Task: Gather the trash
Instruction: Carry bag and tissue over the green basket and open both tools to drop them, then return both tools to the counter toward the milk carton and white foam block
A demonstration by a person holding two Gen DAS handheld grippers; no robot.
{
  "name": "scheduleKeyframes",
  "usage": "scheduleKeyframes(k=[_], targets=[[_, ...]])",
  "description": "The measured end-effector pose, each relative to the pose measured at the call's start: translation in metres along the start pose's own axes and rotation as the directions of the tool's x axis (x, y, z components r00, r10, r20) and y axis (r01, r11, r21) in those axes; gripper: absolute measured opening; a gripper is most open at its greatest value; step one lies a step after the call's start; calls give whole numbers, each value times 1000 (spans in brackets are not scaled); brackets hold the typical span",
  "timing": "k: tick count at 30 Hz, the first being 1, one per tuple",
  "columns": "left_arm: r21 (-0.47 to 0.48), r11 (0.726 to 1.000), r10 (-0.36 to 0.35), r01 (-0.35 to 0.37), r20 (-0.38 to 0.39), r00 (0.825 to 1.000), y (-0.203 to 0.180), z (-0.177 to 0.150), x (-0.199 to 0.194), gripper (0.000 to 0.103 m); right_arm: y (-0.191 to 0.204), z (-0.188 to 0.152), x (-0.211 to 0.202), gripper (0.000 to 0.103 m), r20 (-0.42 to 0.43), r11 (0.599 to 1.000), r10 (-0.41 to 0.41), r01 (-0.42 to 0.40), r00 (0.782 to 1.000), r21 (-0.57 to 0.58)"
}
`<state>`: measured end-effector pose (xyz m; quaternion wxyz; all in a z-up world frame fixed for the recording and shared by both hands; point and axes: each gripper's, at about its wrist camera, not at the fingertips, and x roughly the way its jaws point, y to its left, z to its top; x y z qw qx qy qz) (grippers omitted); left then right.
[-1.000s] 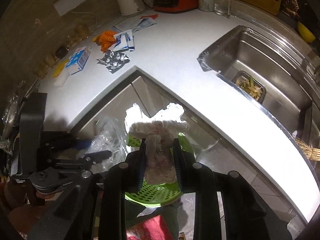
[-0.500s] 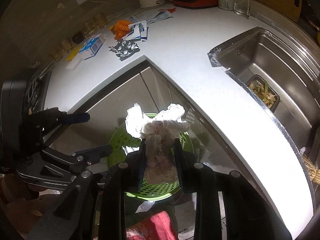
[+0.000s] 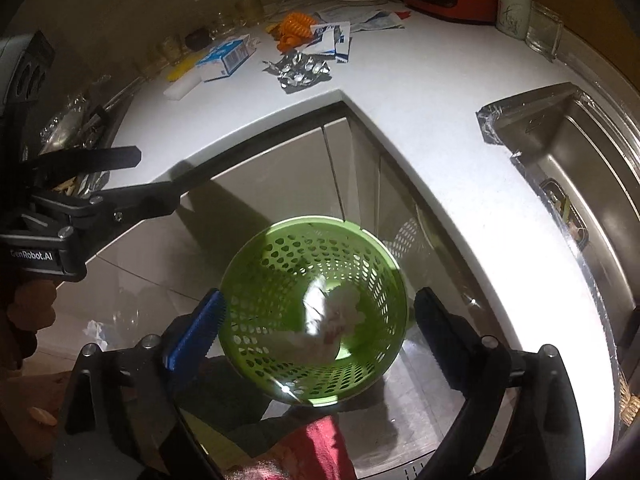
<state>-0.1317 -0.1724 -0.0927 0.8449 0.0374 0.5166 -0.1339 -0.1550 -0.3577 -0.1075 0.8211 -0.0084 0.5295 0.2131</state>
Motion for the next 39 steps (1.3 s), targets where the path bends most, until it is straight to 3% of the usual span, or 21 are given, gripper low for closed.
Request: scheduleKeyframes(k=[7, 15, 23, 30, 35, 39], targets=[[-33, 999, 30, -29, 14, 999, 2, 4, -4, 91, -19, 20, -10, 98, 33, 1000, -16, 16, 999, 23], [-94, 994, 60, -57, 33, 998, 28, 13, -10, 95, -4, 55, -15, 101, 79, 998, -47, 50, 996, -35], [-181, 977, 126, -115, 54, 991, 122, 32, -2, 95, 41, 124, 7, 101, 119, 996, -6, 16, 993, -84], [-190, 951, 250, -243, 18, 968, 232, 77, 50, 95, 82, 199, 52, 101, 123, 999, 6, 0, 992, -49], [-130, 968, 219, -216, 12, 976, 277, 108, 91, 95, 101, 251, 94, 101, 106, 1000, -16, 17, 994, -3], [-65, 980, 187, -187, 2, 982, 288, 121, 112, 95, 109, 286, 127, 101, 77, 999, -19, 16, 997, 41]])
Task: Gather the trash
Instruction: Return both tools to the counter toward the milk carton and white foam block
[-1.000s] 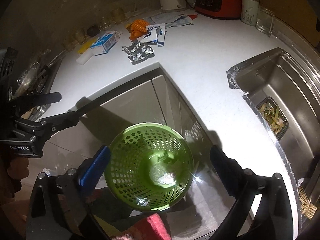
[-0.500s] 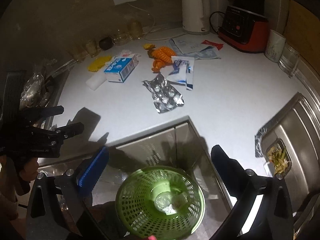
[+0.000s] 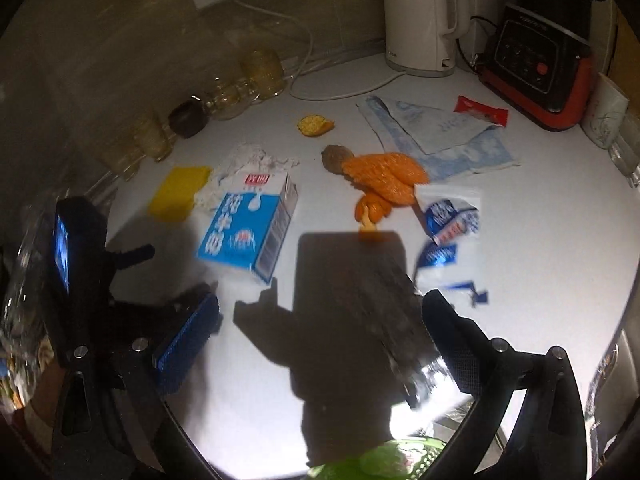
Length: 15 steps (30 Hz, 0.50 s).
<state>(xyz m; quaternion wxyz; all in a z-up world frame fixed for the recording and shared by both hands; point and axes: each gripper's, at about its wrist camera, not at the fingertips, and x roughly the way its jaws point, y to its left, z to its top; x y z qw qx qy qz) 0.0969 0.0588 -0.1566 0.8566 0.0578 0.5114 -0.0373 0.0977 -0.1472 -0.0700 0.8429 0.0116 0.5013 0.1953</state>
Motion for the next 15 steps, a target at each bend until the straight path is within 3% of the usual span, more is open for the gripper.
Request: scheduleKeyframes(k=[7, 10, 13, 15], targets=[[-3, 998, -66, 66, -32, 997, 9, 12, 15, 94, 12, 36, 42, 101, -31, 999, 6, -4, 1000, 42], [-14, 997, -81, 81, -29, 996, 10, 14, 14, 82, 16, 43, 53, 101, -42, 999, 3, -1, 999, 41], [-9, 996, -85, 85, -22, 996, 8, 16, 11, 62, 19, 46, 63, 101, -57, 999, 4, -1, 998, 45], [-11, 996, -94, 94, -24, 995, 7, 17, 10, 59, 21, 47, 68, 101, -69, 999, 6, -2, 998, 49]])
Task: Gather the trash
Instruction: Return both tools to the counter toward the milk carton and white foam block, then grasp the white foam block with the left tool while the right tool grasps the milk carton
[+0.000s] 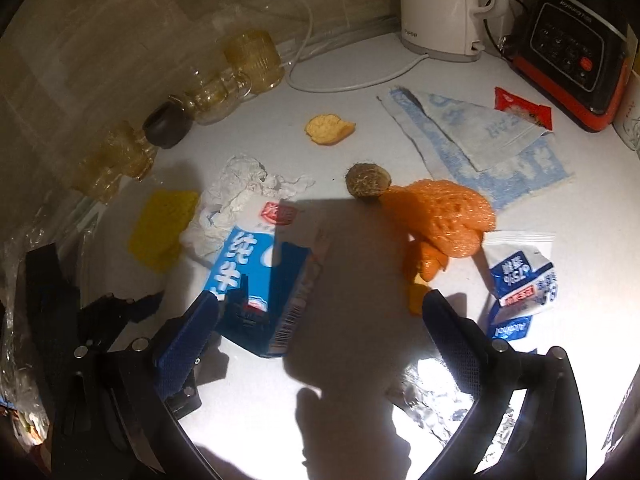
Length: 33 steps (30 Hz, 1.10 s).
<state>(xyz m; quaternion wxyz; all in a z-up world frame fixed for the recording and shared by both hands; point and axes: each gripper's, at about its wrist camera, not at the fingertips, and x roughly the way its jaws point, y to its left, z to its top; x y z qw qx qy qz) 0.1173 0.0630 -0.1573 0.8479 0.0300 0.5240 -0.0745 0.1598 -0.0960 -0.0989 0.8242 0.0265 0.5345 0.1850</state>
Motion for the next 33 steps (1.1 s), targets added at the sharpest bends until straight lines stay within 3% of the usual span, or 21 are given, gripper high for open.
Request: scheduleKeyframes(k=[6, 12, 19, 22, 27, 33], targets=[[-32, 999, -38, 39, 47, 998, 5, -2, -14, 59, 1, 2, 8, 101, -12, 999, -6, 6, 1000, 32], [-51, 997, -60, 65, 98, 993, 15, -9, -42, 59, 11, 14, 29, 101, -53, 987, 44, -35, 998, 157], [-76, 996, -43, 51, 105, 994, 26, -28, -62, 59, 40, 28, 70, 100, -107, 991, -46, 60, 993, 123], [-87, 995, -32, 41, 98, 995, 28, -35, -66, 59, 46, 26, 72, 78, -85, 993, -89, 94, 992, 67], [-64, 997, -40, 46, 94, 995, 18, -42, -74, 59, 39, 11, 49, 75, -57, 995, -86, 88, 995, 39], [53, 995, -94, 88, 114, 989, -34, -56, -101, 59, 13, -39, -42, 75, 33, 997, -82, 82, 996, 5]])
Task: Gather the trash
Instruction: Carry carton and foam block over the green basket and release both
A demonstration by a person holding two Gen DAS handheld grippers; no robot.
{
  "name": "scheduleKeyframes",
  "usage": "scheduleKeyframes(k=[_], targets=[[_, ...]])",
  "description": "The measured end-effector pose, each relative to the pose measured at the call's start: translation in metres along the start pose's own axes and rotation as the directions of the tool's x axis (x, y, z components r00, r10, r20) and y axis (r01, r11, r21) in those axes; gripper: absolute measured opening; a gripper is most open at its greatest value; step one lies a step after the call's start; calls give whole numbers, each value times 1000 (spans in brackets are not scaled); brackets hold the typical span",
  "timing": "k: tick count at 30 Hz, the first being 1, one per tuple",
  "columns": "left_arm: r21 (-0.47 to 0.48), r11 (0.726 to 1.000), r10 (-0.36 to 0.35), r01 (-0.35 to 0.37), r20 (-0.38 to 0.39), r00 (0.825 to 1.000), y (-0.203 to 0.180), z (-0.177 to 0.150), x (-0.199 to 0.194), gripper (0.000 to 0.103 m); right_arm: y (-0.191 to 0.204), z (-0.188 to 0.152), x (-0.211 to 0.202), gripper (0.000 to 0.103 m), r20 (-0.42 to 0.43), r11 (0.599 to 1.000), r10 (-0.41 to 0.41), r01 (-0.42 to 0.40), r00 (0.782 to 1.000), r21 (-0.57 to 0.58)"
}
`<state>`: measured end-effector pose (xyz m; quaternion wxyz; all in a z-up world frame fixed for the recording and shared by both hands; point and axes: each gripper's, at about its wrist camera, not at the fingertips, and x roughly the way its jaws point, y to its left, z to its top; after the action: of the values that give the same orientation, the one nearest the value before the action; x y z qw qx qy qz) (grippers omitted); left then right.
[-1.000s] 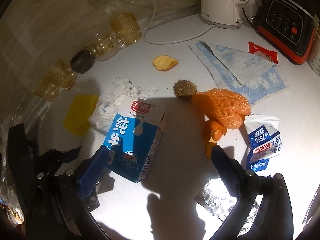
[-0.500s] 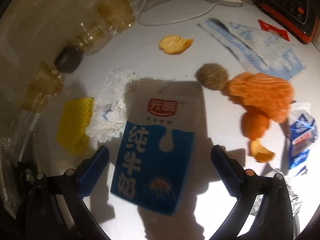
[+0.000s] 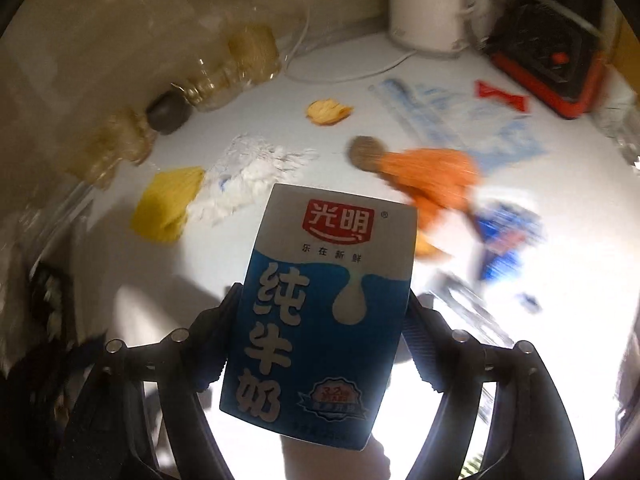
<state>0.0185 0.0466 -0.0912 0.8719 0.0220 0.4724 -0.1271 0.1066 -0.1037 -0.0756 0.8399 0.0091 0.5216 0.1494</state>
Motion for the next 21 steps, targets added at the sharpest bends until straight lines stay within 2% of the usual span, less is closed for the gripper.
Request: scheduleKeyframes(k=[5, 10, 15, 19, 21], targets=[[57, 995, -78, 78, -4, 997, -60, -18, -17, 59, -51, -77, -81, 75, 22, 998, -63, 63, 998, -7], [96, 987, -128, 131, -38, 991, -132, -47, -23, 59, -96, -160, -118, 75, -27, 997, -71, 71, 997, 23], [108, 983, -139, 145, -64, 988, -186, -74, -28, 59, -128, -226, -124, 75, -61, 998, -40, 43, 997, 55], [79, 989, -121, 127, -76, 990, -204, -90, -31, 59, -134, -252, -108, 76, -68, 999, -26, 28, 997, 32], [66, 992, -102, 108, -84, 991, -211, -100, -32, 59, -137, -258, -96, 84, -80, 999, -31, 33, 996, 13]])
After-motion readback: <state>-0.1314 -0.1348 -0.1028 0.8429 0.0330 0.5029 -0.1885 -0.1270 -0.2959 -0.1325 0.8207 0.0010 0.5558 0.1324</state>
